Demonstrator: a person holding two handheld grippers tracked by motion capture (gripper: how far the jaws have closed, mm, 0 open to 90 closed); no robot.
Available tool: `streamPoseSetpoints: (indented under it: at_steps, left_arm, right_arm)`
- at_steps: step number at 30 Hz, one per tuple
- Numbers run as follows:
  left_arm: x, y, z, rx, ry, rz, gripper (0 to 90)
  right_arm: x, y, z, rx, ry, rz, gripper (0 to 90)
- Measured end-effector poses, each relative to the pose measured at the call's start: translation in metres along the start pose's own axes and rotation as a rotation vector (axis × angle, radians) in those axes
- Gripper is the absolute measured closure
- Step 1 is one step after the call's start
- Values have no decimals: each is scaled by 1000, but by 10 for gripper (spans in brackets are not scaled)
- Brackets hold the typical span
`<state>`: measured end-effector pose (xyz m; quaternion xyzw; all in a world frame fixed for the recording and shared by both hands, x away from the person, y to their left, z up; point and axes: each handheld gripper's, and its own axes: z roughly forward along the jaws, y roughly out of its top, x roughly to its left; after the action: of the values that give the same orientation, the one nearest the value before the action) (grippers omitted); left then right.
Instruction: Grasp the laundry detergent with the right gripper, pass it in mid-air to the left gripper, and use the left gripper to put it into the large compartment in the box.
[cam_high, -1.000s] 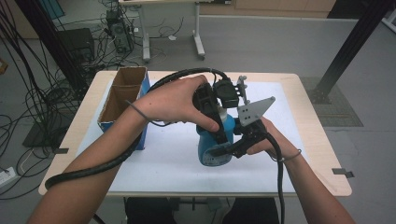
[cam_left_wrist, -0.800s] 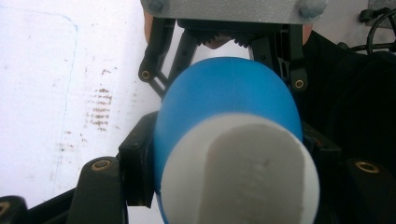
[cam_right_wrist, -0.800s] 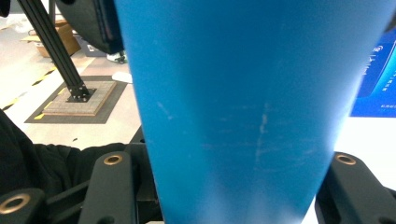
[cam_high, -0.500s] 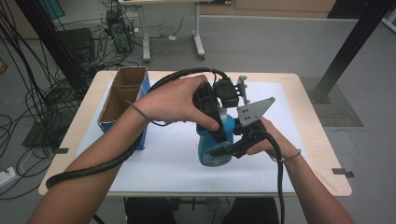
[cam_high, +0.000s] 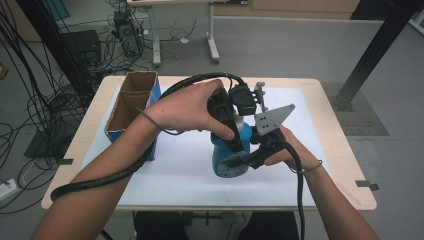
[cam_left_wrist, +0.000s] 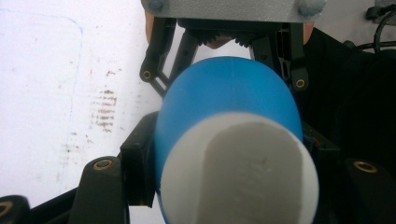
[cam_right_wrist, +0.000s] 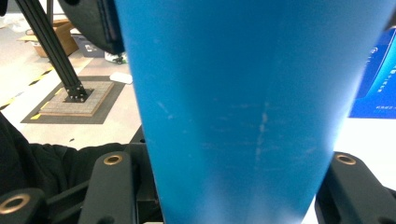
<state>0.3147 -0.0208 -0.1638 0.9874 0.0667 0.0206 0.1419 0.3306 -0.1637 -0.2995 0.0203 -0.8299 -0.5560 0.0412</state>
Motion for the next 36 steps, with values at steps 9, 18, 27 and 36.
streamPoseSetpoints:
  at_steps: [9,18,27,36]
  left_arm:
    - [1,-1,1,-12,4,-2,377]
    - [2,0,1,-18,6,0,376]
    - [2,2,0,-10,8,3,377]
    - [1,2,2,-2,10,3,377]
  right_arm:
    - [-2,-1,0,-3,-5,-1,442]
    - [-2,-1,-1,-4,-11,-3,442]
    - [-3,-1,-2,-9,-11,-3,442]
    - [-2,-2,-1,-2,-11,-5,442]
